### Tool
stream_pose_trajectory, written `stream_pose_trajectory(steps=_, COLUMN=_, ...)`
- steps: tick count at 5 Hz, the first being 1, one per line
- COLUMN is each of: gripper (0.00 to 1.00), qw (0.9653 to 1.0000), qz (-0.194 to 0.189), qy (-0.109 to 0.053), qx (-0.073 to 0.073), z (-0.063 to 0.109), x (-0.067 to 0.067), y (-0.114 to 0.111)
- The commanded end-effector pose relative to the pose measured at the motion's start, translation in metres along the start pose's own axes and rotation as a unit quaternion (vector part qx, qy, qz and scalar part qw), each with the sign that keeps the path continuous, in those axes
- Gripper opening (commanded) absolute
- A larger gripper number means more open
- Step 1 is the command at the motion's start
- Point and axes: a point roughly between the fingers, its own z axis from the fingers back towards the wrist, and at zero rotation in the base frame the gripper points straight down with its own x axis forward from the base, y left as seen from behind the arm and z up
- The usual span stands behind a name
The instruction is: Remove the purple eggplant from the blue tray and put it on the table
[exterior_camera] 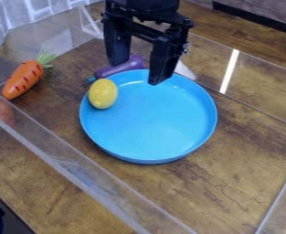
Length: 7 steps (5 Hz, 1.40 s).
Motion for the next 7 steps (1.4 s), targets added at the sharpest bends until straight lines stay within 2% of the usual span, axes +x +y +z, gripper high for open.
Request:
stream_pose_trajectory(steps=1, gripper=1.0, qw=1.0, qz=0.0, qy=0.001, qx=0.0, z=-0.003, x=0.001, y=0.0)
stream_pose_trajectory(steps=2, gripper=1.0, qw=1.0, qz=0.0, qy=0.002, qx=-0.001, z=-0.005, x=0.003, y=0.0)
stream_pose_trajectory(steps=4, gripper=1.0, qw=0.9998, qz=-0.006, qy=-0.02, qx=-0.003, z=0.015, x=-0.002, y=0.0)
stream_pose_trajectory(steps=5, gripper=1.0, qw=0.9995, qz=-0.008, qy=-0.03, qx=-0.004, z=0.018, x=-0.004, y=0.0)
stream_pose_trajectory(steps=7, gripper=1.0, qw=0.9994, qz=-0.011, qy=-0.031, qx=-0.002, z=0.013, x=-0.002, y=0.001)
